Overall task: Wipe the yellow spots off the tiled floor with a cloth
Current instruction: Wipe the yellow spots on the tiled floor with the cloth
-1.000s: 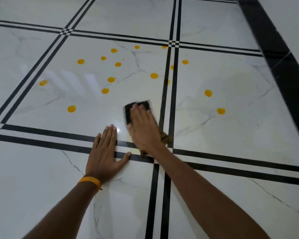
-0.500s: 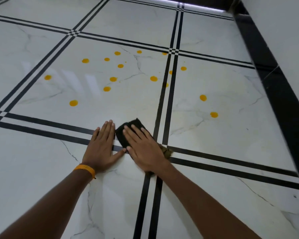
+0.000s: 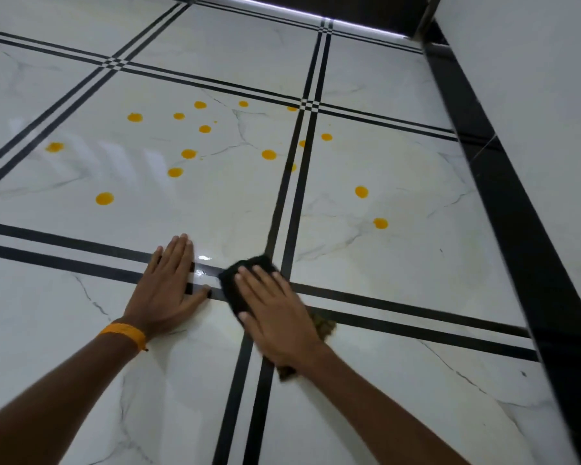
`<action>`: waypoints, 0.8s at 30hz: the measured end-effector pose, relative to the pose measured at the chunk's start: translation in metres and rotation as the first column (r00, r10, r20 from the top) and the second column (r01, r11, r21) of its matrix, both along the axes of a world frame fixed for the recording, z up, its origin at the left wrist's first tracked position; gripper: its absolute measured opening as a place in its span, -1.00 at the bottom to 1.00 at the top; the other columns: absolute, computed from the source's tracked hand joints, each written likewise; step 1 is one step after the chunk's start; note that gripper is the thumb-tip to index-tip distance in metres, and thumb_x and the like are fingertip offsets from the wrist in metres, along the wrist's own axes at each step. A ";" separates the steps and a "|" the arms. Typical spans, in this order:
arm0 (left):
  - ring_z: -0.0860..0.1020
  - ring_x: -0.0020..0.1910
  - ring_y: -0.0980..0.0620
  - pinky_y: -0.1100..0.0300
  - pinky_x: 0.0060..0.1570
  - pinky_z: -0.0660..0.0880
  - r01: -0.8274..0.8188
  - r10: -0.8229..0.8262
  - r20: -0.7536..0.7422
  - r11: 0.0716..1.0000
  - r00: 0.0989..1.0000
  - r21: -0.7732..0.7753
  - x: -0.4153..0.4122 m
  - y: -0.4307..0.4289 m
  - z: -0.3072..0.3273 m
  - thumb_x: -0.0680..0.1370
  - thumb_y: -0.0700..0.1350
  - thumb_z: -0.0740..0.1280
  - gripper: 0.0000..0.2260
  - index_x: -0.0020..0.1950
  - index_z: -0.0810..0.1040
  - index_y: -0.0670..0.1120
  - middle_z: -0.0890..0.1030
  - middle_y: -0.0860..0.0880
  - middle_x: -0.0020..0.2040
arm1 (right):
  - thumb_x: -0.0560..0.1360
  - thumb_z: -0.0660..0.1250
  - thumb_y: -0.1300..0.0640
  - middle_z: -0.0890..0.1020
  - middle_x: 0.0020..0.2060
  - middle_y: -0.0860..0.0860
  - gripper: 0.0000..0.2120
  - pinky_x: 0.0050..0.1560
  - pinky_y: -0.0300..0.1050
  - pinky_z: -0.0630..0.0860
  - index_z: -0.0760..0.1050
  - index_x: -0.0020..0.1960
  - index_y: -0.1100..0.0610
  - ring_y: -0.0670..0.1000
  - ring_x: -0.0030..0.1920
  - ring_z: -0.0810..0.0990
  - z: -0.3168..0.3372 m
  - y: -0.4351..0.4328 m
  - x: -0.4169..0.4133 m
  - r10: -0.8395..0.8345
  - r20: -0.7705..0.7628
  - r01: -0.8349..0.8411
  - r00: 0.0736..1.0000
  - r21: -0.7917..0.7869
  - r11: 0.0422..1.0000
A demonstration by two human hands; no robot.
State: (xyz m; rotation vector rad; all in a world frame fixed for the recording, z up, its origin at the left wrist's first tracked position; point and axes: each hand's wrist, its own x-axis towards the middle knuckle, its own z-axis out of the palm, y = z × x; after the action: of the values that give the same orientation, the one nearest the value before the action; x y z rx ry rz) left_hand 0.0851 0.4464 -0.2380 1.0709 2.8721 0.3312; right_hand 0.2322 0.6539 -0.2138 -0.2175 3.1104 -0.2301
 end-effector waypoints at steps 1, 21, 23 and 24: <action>-0.08 0.63 -0.06 0.00 0.60 -0.19 -0.006 0.005 0.007 1.000 1.000 0.010 0.002 0.010 0.001 0.55 0.33 -0.09 -0.17 0.62 -0.05 -0.23 -0.03 -0.15 0.64 | 0.69 -0.08 -0.12 0.03 0.64 0.00 -0.41 0.62 0.08 -0.09 0.00 0.66 0.08 0.03 0.64 -0.03 -0.003 0.029 0.009 -0.095 -0.020 0.095 0.995 0.010 0.995; -0.11 0.63 0.00 -0.09 0.60 -0.07 -0.029 0.027 -0.049 0.999 0.998 -0.026 -0.021 0.131 -0.006 0.60 0.36 -0.15 -0.21 0.64 -0.10 -0.16 -0.06 -0.11 0.65 | 0.67 -0.11 -0.12 0.01 0.65 0.10 -0.35 0.62 0.08 -0.07 -0.05 0.65 0.19 0.09 0.65 -0.04 -0.001 0.177 -0.043 -0.432 0.033 0.431 0.901 0.044 0.901; -0.11 0.63 0.00 -0.09 0.60 -0.08 -0.025 0.024 -0.047 1.000 0.999 -0.018 -0.018 0.132 -0.006 0.60 0.36 -0.15 -0.21 0.64 -0.09 -0.16 -0.05 -0.11 0.65 | 0.68 -0.13 -0.14 -0.05 0.66 0.01 -0.37 0.62 0.03 -0.12 -0.07 0.66 0.13 0.01 0.65 -0.12 0.004 0.176 0.001 -0.195 0.079 0.191 0.978 0.056 0.980; -0.11 0.63 0.00 -0.09 0.60 -0.08 -0.023 0.023 -0.050 1.000 0.999 -0.013 -0.017 0.133 -0.006 0.61 0.36 -0.15 -0.22 0.64 -0.09 -0.16 -0.05 -0.11 0.65 | 0.67 -0.13 -0.15 -0.05 0.65 -0.02 -0.36 0.62 0.02 -0.12 -0.07 0.66 0.12 0.00 0.65 -0.11 0.004 0.191 0.014 -0.179 0.070 0.176 0.981 0.056 0.983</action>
State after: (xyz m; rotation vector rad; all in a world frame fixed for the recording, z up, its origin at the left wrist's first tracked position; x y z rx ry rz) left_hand 0.0680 0.5793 -0.2440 1.0595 2.9280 0.2906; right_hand 0.2458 0.8447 -0.2098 0.0687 3.0573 -0.1589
